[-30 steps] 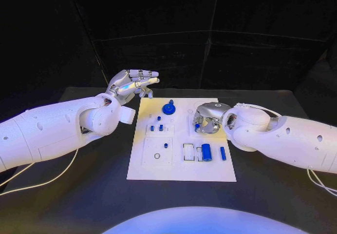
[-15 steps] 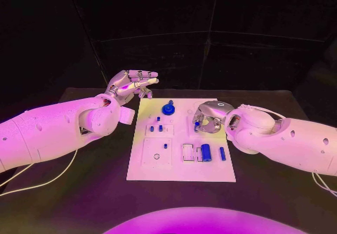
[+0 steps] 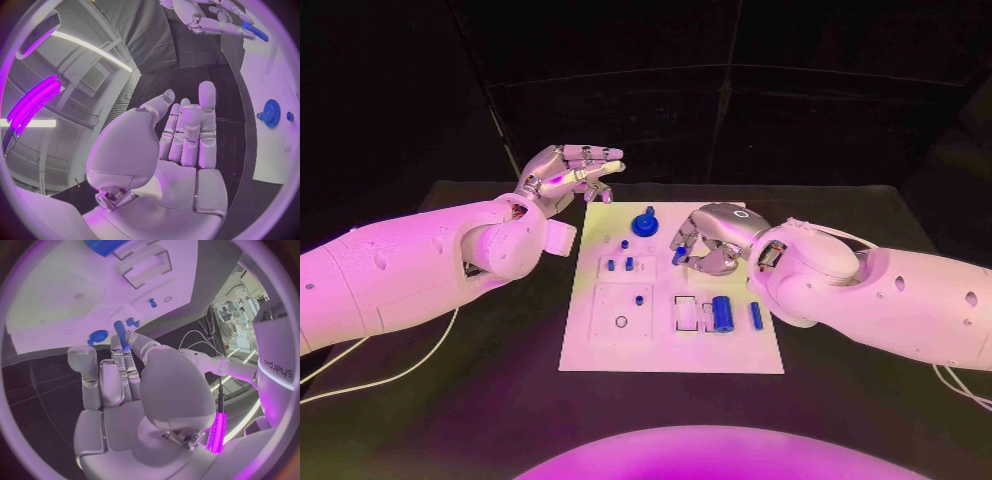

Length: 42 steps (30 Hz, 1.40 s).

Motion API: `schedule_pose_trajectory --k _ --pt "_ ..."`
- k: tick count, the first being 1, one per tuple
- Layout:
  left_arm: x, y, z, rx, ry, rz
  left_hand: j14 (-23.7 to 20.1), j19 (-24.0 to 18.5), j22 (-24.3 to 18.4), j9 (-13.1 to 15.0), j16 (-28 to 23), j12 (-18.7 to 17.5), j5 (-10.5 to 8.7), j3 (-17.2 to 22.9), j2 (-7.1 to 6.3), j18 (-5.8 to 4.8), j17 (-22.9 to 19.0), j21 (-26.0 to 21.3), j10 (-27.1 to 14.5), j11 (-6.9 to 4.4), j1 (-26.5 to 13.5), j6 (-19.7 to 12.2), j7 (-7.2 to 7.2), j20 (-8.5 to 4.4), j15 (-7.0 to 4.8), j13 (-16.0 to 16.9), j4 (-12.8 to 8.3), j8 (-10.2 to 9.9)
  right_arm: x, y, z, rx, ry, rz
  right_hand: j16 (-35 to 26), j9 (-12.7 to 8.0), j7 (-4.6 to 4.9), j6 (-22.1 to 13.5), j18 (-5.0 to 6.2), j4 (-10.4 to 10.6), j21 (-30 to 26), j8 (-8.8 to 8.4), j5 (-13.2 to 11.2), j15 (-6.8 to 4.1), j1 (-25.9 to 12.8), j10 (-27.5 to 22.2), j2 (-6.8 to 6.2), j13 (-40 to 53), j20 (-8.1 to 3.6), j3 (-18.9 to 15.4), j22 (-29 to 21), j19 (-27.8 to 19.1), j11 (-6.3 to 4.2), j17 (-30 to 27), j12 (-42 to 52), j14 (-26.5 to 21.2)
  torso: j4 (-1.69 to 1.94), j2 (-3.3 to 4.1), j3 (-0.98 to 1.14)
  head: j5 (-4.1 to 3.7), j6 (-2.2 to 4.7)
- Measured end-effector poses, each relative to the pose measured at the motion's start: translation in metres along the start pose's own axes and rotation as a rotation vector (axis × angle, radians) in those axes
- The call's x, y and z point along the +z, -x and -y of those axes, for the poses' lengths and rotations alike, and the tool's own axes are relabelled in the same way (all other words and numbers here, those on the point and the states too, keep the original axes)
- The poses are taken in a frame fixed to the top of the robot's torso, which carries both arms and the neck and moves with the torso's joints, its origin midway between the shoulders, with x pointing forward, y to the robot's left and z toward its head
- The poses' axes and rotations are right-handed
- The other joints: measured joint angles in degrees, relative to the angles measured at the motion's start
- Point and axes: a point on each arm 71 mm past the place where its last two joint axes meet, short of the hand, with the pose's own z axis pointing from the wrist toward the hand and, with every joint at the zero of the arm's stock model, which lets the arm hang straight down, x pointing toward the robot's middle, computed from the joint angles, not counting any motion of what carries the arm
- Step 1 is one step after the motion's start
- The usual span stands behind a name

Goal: Assemble the parts on the task board

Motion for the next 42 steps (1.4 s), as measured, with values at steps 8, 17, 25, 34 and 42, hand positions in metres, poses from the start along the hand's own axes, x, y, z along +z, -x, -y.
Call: schedule_pose_trajectory --k 8,17,25,34,42 --pt "0.003 -0.002 -0.001 0.000 0.000 -0.002 -0.2 0.0 0.0 0.0 0.0 0.0 0.00 -0.3 0.00 0.00 0.0 0.0 -0.2 0.21 0.0 0.0 0.00 0.00 0.21 0.1 0.0 0.0 0.010 -0.021 -0.040 0.078 0.103 -0.038 0.0 0.0 0.00 0.0 0.00 -0.2 0.0 -0.02 0.0 0.00 0.0 0.0 0.00 0.0 0.00 0.2 -0.2 0.0 0.00 0.0 0.0 0.0 0.16 0.03 -0.08 0.45 -0.24" --pt "0.005 -0.002 -0.002 0.002 -0.001 -0.001 -0.2 0.0 0.0 0.0 0.0 0.0 0.00 -0.3 0.00 0.00 0.0 0.0 -0.2 0.21 0.0 0.0 0.00 0.00 0.21 0.1 0.0 0.0 0.013 -0.047 -0.063 0.129 0.167 -0.108 0.0 0.0 0.00 0.0 0.00 -0.2 0.0 -0.03 0.0 0.00 0.0 0.0 0.00 0.0 0.00 0.2 -0.3 0.0 0.00 -0.1 -0.2 0.0 0.12 0.04 -0.12 1.39 -0.63" --pt "0.006 -0.002 -0.002 0.002 -0.001 -0.002 -0.2 0.0 0.0 0.0 0.0 0.0 0.00 -0.3 0.00 0.00 0.0 0.0 -0.2 0.21 0.0 0.0 0.00 0.00 0.21 0.1 0.0 0.0 0.016 -0.059 -0.066 0.141 0.178 -0.150 0.0 0.0 0.00 0.0 0.00 -0.2 0.0 -0.04 0.0 0.00 0.0 0.0 0.00 0.0 0.00 0.2 -0.5 0.0 0.00 -0.1 -0.2 0.0 0.12 0.01 -0.03 2.42 -0.96" --pt "0.006 -0.003 -0.002 0.001 -0.001 -0.004 -0.2 0.0 0.0 0.0 0.0 0.0 0.00 -0.3 0.00 0.00 0.0 0.0 -0.2 0.21 0.0 0.0 0.00 0.00 0.21 0.1 0.0 0.0 0.018 -0.066 -0.065 0.136 0.175 -0.189 0.0 -0.1 0.00 0.0 0.00 -0.3 0.0 -0.04 0.0 0.01 0.0 0.0 0.00 0.0 0.00 0.3 -0.5 0.0 0.00 -0.1 -0.2 0.0 0.05 -0.02 0.02 2.99 -1.19" --pt "0.006 -0.003 -0.002 0.000 -0.001 -0.005 -0.2 0.0 0.0 0.0 0.0 0.0 0.00 -0.3 0.00 0.00 0.0 0.0 -0.2 0.21 0.0 0.0 0.00 0.00 0.21 0.0 0.0 0.0 0.020 -0.069 -0.065 0.125 0.172 -0.204 0.0 -0.1 0.00 0.0 0.00 -0.3 0.0 -0.05 0.2 0.01 0.0 0.0 0.00 0.0 0.00 0.3 -0.5 0.0 0.00 -0.1 -0.2 0.0 0.03 -0.02 0.04 3.04 -1.31"
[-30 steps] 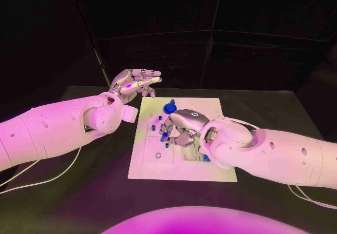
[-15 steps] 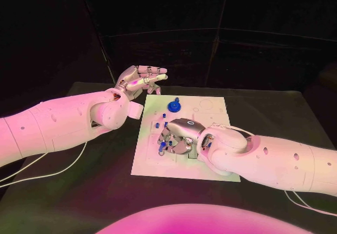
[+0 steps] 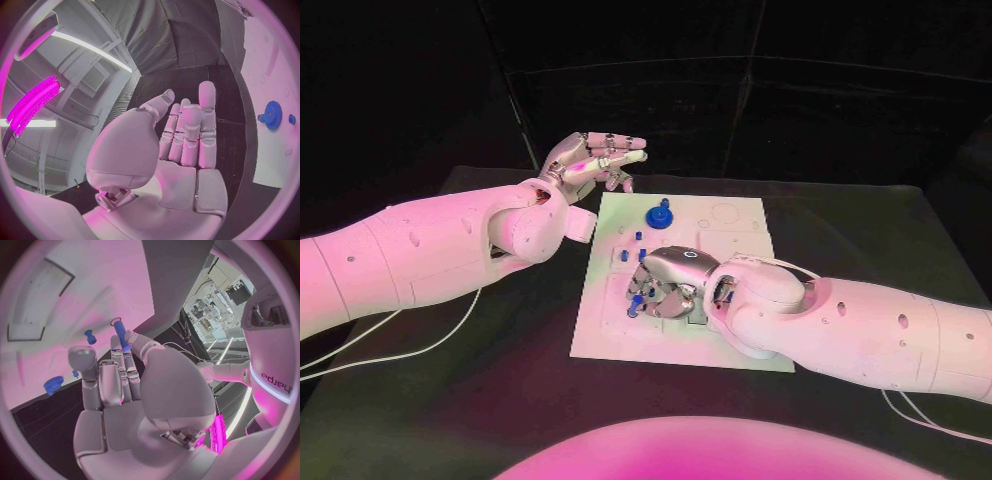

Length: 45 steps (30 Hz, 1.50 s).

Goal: Assemble the parts on the task board

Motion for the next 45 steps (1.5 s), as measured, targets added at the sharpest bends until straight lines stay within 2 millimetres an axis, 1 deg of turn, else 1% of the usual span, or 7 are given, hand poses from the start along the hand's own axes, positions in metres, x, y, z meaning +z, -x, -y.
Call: schedule_pose_trajectory --k 3,12,33,35,37,40,45 --pt "0.000 0.000 0.000 0.000 0.000 0.000 0.0 0.0 0.0 0.0 0.0 0.0 0.00 0.0 0.00 0.00 0.0 0.0 0.0 0.00 0.0 0.0 0.00 0.00 0.00 0.0 0.0 0.0 0.001 -0.001 -0.001 -0.003 -0.001 -0.003 0.0 0.0 0.19 0.2 0.00 0.0 0.0 -0.12 0.0 0.00 0.0 0.0 0.00 0.0 0.00 0.0 0.0 0.0 0.00 0.0 0.0 0.0 0.00 0.02 -0.01 0.03 0.00" --pt "0.000 0.000 0.000 -0.001 0.000 -0.002 0.0 0.0 0.0 0.0 0.0 0.0 0.00 0.0 0.00 0.00 0.0 0.0 0.0 0.00 0.0 0.0 0.00 0.00 0.00 0.0 0.0 0.0 0.005 -0.003 0.001 -0.017 -0.015 -0.011 0.0 -0.1 0.20 0.2 0.01 0.0 0.0 -0.15 0.0 0.00 0.0 0.0 0.00 0.0 0.00 0.0 0.0 0.0 0.00 0.0 0.0 0.0 0.00 0.03 -0.05 0.22 -0.21" --pt "-0.001 0.000 0.000 -0.002 0.000 -0.002 0.0 0.0 0.0 0.0 0.0 0.2 0.00 0.0 0.00 0.00 -0.2 -0.2 0.0 0.00 0.0 -0.4 0.00 0.00 0.00 0.0 0.0 0.2 0.012 -0.007 -0.004 -0.051 -0.026 -0.032 0.0 -0.1 0.19 0.2 0.01 0.0 0.0 -0.16 0.0 0.00 0.0 0.0 0.00 0.0 0.00 0.0 -0.3 0.0 0.00 -0.2 -0.5 0.0 0.03 0.03 -0.05 0.39 -0.55" --pt "-0.001 0.000 0.000 -0.002 0.000 -0.002 0.0 0.0 0.0 0.0 0.0 0.2 0.00 0.0 0.00 0.00 -0.2 -0.2 0.0 0.00 0.0 -0.4 0.00 0.00 0.00 0.0 0.0 0.2 0.011 -0.012 -0.005 -0.058 -0.022 -0.044 0.0 -0.1 0.35 0.0 0.01 0.0 0.0 -0.16 0.1 0.00 -0.4 0.0 -0.41 0.0 0.00 0.0 -0.5 0.0 0.00 -0.4 -1.0 0.0 0.03 0.03 -0.04 0.40 -0.58" --pt "-0.001 0.000 0.000 -0.002 0.000 -0.002 0.0 0.0 0.0 0.0 0.0 0.2 0.00 0.0 0.00 0.00 -0.2 -0.2 0.0 0.00 0.0 -0.4 0.00 0.00 0.00 0.0 0.0 0.2 0.010 -0.016 -0.005 -0.062 -0.021 -0.056 0.0 -0.3 0.82 -0.5 0.00 0.1 0.0 -0.62 0.4 0.00 -0.9 -0.7 -0.86 -0.2 0.00 -0.1 -0.6 0.0 0.68 -0.5 -1.8 0.0 0.01 0.03 -0.03 0.40 -0.62" --pt "-0.001 -0.001 0.000 -0.002 0.000 -0.003 0.0 0.0 0.0 0.0 0.0 0.2 0.00 0.0 0.00 0.00 -0.2 -0.2 0.0 0.00 0.0 -0.4 0.00 0.00 0.00 0.0 0.0 0.2 0.009 -0.019 -0.005 -0.066 -0.020 -0.065 0.0 -0.5 1.19 -1.7 0.00 0.5 0.0 -0.99 0.4 0.17 -1.7 -2.7 -1.60 -0.4 0.24 -0.5 -0.6 -0.2 1.32 -0.6 -2.8 0.1 0.01 0.02 -0.04 0.37 -0.66" --pt "-0.001 -0.001 0.000 -0.002 0.000 -0.003 0.0 0.0 0.0 0.0 0.0 0.2 0.00 0.0 0.00 0.00 -0.2 -0.2 0.0 0.00 0.0 -0.4 0.00 0.00 0.00 0.0 0.0 0.2 0.007 -0.020 -0.005 -0.072 -0.018 -0.065 0.0 -0.6 1.32 -4.5 0.00 0.7 -0.3 -0.97 0.7 0.76 -2.7 -5.6 -2.21 -0.3 0.53 -1.1 -1.0 -0.5 1.82 -0.9 -3.6 0.1 0.01 0.01 -0.04 0.34 -0.68"
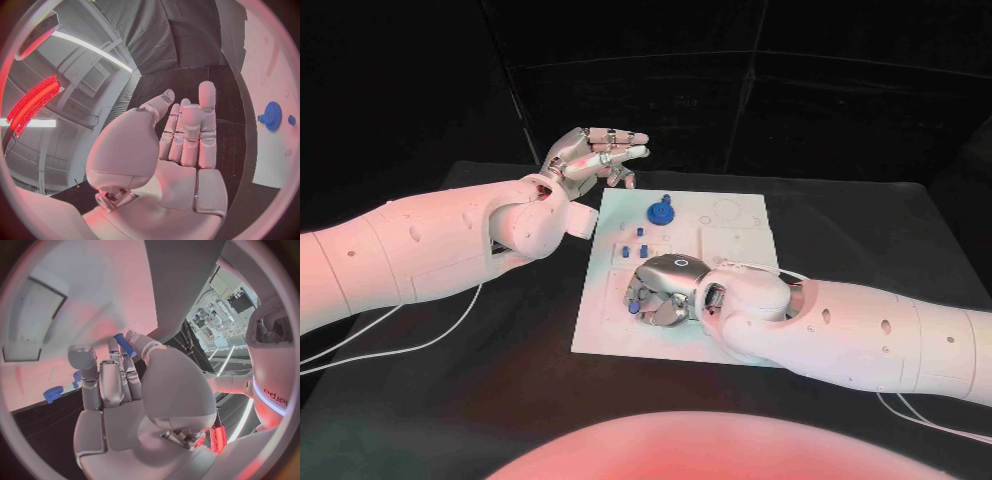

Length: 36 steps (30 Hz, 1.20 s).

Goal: Assemble the parts on the task board

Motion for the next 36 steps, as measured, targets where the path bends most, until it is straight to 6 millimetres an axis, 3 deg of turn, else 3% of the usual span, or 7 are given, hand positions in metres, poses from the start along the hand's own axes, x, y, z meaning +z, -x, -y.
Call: schedule_pose_trajectory --k 6,10,21,29,33,36 --pt "0.000 0.000 0.000 0.000 0.000 0.000 0.0 0.0 0.0 0.0 0.0 0.0 0.00 0.0 0.00 0.00 0.0 0.0 0.0 0.00 0.0 0.0 0.00 0.00 0.00 0.0 0.0 0.0 -0.002 -0.001 0.000 0.002 0.003 0.009 -0.8 0.0 0.45 -3.1 0.00 -0.3 -1.8 0.00 0.0 0.49 0.0 -4.0 -0.05 0.0 1.08 -1.6 -2.7 -1.2 0.58 -1.2 -0.3 -0.1 0.00 -0.01 0.00 0.00 -0.06" --pt "0.000 0.000 0.000 0.000 0.000 0.001 0.0 0.0 0.0 0.0 0.0 0.0 0.00 0.0 0.00 0.00 0.0 0.0 0.0 0.00 0.0 0.0 0.00 0.00 0.00 0.0 0.0 0.0 -0.004 -0.001 -0.001 0.009 0.006 0.028 -2.4 0.0 0.56 -5.4 0.00 -0.5 -4.2 0.01 0.0 0.49 0.0 -7.0 -0.05 0.2 1.18 -3.3 -6.4 -3.3 0.75 -3.6 0.8 -0.1 -0.01 -0.01 0.01 0.00 -0.02" --pt "0.000 0.001 0.000 0.001 0.000 0.001 0.0 0.0 0.0 0.0 0.0 0.0 0.00 0.0 0.00 0.00 0.0 0.0 0.0 0.00 0.0 0.0 0.00 0.00 0.00 0.0 0.0 0.0 -0.013 0.006 0.002 0.032 0.018 0.123 -2.8 0.1 0.59 -5.9 0.00 -1.0 -5.2 0.00 0.2 0.49 0.0 -8.4 -0.05 0.6 1.01 -4.8 -7.9 -3.7 0.73 -4.2 3.3 -0.1 -0.04 -0.01 0.04 -0.10 0.05" --pt "-0.001 0.002 0.000 0.001 0.001 0.003 0.0 0.0 0.0 0.0 0.0 0.0 0.00 0.0 0.00 0.00 0.0 0.0 0.0 0.00 0.0 0.0 0.00 0.00 0.00 0.0 0.0 0.0 -0.034 0.013 0.011 0.055 0.014 0.183 -2.4 0.3 0.59 -5.9 -0.01 -0.8 -5.2 0.00 1.3 0.69 0.3 -8.4 0.33 1.0 1.01 -6.1 -7.7 -3.7 0.75 -3.6 6.1 0.1 -0.07 -0.08 0.03 -0.59 0.34" --pt "-0.001 0.003 0.000 0.002 0.001 0.005 0.0 0.0 0.0 0.0 0.0 0.0 0.00 0.0 0.00 0.00 0.0 0.0 0.0 0.00 0.0 0.0 0.00 0.00 0.00 0.0 0.0 0.0 -0.055 0.029 0.023 0.088 -0.014 0.236 -1.3 0.5 1.31 -4.8 0.00 0.4 -4.0 0.55 2.3 0.69 -0.8 -4.3 0.29 1.9 1.19 -7.6 -5.5 -2.3 0.64 -2.3 9.5 0.1 -0.08 -0.15 0.01 -0.97 0.57" --pt "-0.002 0.004 0.001 0.003 0.002 0.007 0.0 0.0 0.0 0.0 0.0 0.0 0.00 0.0 0.00 0.00 0.0 0.0 0.0 0.00 0.0 0.0 0.00 0.00 0.00 0.0 0.0 0.0 -0.072 0.043 0.033 0.127 -0.051 0.274 0.6 0.8 0.29 -3.4 0.00 1.3 -1.3 1.56 2.7 0.31 -2.1 2.0 0.26 3.8 0.70 -9.1 -1.2 0.0 -0.67 0.5 14.0 -0.1 -0.08 -0.18 -0.01 -1.57 0.94"
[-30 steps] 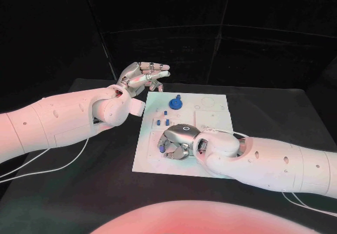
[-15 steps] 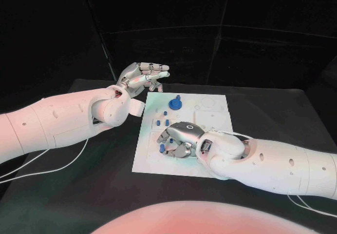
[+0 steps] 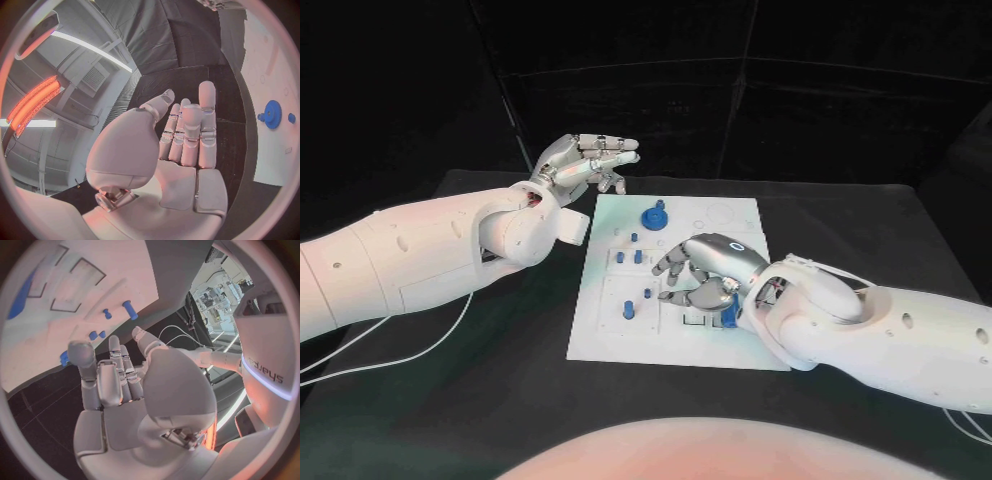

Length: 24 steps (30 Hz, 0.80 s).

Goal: Assemble the parts on the task board

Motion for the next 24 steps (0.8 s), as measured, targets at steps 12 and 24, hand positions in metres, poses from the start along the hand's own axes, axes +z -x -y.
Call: schedule_pose_trajectory --k 12,24 --pt "-0.003 0.003 0.000 0.002 0.002 0.006 0.0 0.0 -0.1 0.0 0.0 0.2 0.00 -0.2 0.00 -0.01 -0.1 0.0 -0.4 -0.01 0.0 0.0 0.00 0.00 0.00 0.1 0.2 0.0 -0.047 0.035 0.054 0.126 -0.311 0.021 4.9 3.3 -3.36 1.7 -1.83 6.9 7.9 8.83 4.2 -3.03 -4.0 7.5 1.62 41.6 -3.28 -12.2 12.9 5.3 -3.61 7.2 41.5 -0.1 -0.57 -0.18 -0.15 -2.46 0.97" --pt "-0.006 0.005 -0.001 0.004 0.007 0.008 0.0 0.0 0.0 0.0 0.0 0.2 0.00 -0.2 0.00 -0.01 -0.1 0.0 -0.4 -0.01 0.0 0.0 0.00 0.00 0.00 0.1 0.2 0.0 -0.071 0.027 0.084 0.119 -0.577 -0.052 6.7 4.9 -3.26 -0.7 -1.83 14.1 10.0 12.77 3.7 -3.02 -5.1 7.2 2.25 50.5 -2.96 -20.3 16.8 6.0 -3.28 8.4 47.1 -0.1 -0.66 -0.25 -0.24 -4.05 0.97"
